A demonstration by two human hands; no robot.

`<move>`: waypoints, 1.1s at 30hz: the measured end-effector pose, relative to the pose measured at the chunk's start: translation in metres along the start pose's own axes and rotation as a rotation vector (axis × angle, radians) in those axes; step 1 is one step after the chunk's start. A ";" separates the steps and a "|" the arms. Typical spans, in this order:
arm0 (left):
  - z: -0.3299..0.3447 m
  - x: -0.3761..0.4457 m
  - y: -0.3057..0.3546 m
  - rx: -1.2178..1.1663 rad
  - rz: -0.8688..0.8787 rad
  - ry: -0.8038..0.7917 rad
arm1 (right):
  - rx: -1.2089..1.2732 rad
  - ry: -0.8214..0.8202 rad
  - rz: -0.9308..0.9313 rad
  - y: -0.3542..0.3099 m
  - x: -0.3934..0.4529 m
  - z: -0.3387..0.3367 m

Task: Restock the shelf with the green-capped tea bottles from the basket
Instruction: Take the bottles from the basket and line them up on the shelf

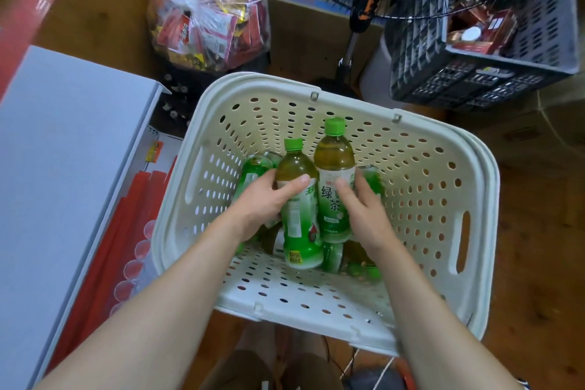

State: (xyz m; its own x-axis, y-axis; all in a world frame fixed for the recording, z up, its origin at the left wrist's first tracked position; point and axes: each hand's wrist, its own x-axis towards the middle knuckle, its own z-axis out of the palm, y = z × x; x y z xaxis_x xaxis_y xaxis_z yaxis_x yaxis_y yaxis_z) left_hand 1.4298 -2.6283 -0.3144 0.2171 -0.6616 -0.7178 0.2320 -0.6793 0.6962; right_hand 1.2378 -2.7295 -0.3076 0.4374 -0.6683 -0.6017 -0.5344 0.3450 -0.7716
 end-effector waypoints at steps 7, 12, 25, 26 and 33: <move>0.012 -0.012 0.004 -0.055 0.031 0.113 | -0.035 0.012 -0.051 -0.004 -0.007 0.000; 0.015 -0.029 0.024 -0.118 -0.007 0.141 | -0.041 0.028 -0.073 -0.016 -0.022 0.002; -0.022 -0.128 0.083 -0.234 0.153 0.189 | -0.134 -0.019 -0.279 -0.107 -0.084 -0.008; -0.025 -0.138 0.088 -0.219 0.188 0.225 | -0.139 -0.035 -0.303 -0.114 -0.088 -0.006; -0.053 -0.217 0.121 -0.201 0.400 0.472 | -0.115 -0.190 -0.527 -0.177 -0.117 0.023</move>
State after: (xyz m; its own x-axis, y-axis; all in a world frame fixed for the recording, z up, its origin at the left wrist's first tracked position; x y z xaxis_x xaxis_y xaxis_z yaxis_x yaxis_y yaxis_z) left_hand 1.4606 -2.5500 -0.0746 0.7063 -0.6094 -0.3603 0.2097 -0.3060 0.9286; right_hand 1.2982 -2.6973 -0.1051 0.7827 -0.5968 -0.1766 -0.2798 -0.0839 -0.9564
